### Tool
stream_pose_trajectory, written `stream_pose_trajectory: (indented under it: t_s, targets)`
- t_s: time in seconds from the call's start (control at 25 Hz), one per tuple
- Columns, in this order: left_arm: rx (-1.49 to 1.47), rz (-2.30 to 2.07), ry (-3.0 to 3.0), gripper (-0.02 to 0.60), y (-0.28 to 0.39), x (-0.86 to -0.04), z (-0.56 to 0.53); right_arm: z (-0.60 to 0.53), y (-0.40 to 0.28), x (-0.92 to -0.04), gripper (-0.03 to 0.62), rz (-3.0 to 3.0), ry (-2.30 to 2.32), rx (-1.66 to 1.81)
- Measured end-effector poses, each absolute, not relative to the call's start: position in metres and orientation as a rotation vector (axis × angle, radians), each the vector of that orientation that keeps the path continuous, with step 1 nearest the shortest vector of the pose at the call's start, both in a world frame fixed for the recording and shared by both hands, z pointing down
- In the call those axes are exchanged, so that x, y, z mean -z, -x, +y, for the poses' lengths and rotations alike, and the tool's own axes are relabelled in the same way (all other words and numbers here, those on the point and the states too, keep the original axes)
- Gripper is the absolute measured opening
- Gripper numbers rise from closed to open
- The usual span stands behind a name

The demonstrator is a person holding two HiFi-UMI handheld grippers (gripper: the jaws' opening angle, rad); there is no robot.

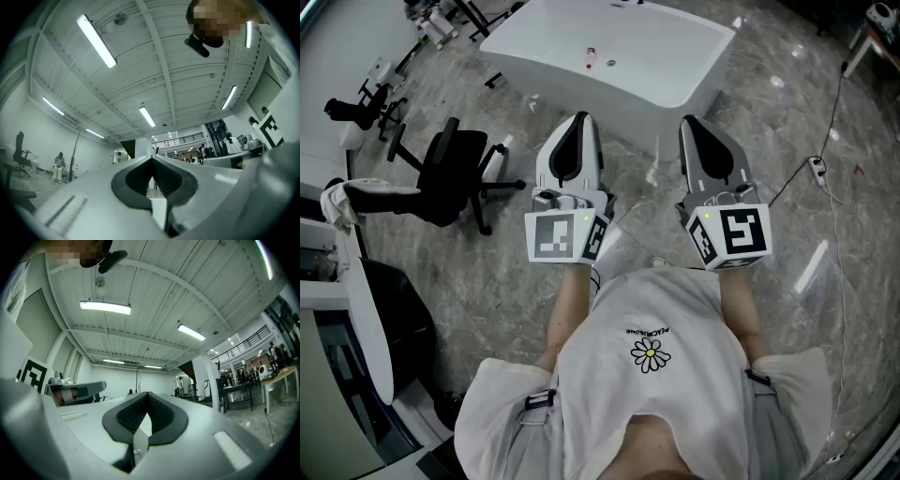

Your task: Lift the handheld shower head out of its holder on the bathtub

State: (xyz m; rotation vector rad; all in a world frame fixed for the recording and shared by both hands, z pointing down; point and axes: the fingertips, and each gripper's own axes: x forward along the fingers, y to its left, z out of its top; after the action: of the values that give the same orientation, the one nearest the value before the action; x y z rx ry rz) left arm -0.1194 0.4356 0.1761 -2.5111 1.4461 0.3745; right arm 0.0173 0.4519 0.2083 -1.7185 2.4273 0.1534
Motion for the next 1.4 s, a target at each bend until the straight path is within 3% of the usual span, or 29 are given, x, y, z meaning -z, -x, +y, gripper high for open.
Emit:
stream_pose_trajectory:
  t_s: [0.68,1.4]
  targets:
    - [-0.283,1.447,2.536,0.0,0.119,-0.187,0.414,0.435,-0.016,-0.218,0.023,2.408,1.67,-0.044]
    - [-0.211,1.499,2.515,0.0,0.047,-0.213,0.387,0.412,-0.093,-0.269,0.023,2.459,1.615,0.134]
